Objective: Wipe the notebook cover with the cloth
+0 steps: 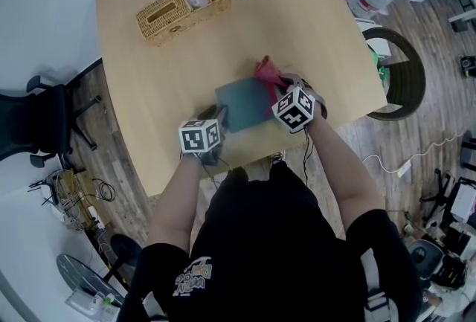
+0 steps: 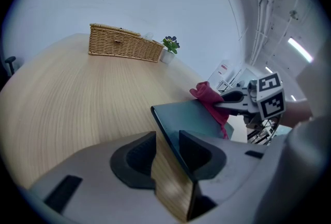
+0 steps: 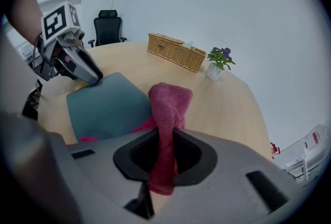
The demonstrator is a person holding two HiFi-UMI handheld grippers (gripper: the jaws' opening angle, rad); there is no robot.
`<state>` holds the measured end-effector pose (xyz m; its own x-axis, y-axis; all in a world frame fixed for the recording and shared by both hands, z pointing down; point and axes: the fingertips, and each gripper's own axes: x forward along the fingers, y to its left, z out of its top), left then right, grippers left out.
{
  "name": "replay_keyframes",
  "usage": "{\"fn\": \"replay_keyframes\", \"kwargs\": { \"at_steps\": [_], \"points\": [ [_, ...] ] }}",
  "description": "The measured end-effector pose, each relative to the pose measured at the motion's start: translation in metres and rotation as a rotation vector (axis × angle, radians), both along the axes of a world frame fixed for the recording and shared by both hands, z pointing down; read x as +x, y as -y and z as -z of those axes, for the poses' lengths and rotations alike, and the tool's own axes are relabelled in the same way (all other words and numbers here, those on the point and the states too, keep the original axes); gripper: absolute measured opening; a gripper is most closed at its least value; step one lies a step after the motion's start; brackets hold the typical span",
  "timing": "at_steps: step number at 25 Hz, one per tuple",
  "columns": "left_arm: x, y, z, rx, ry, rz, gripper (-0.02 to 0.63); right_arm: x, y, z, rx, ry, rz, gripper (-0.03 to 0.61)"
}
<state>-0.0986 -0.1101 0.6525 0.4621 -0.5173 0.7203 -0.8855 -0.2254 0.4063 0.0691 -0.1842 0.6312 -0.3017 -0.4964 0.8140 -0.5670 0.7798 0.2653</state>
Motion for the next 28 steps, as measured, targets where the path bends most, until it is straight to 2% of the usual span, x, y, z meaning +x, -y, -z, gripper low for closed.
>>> {"fn": "replay_keyframes", "kwargs": {
  "at_steps": [18, 28],
  "points": [
    [0.001, 0.0, 0.001, 0.001, 0.001, 0.001, 0.135, 0.011, -0.07, -0.002, -0.015, 0.058, -0.059, 0.067],
    [0.002, -0.001, 0.001, -0.005, -0.006, 0.002, 0.135, 0.015, -0.098, -0.003, -0.037, 0.124, -0.142, 0.067]
  ]
}}
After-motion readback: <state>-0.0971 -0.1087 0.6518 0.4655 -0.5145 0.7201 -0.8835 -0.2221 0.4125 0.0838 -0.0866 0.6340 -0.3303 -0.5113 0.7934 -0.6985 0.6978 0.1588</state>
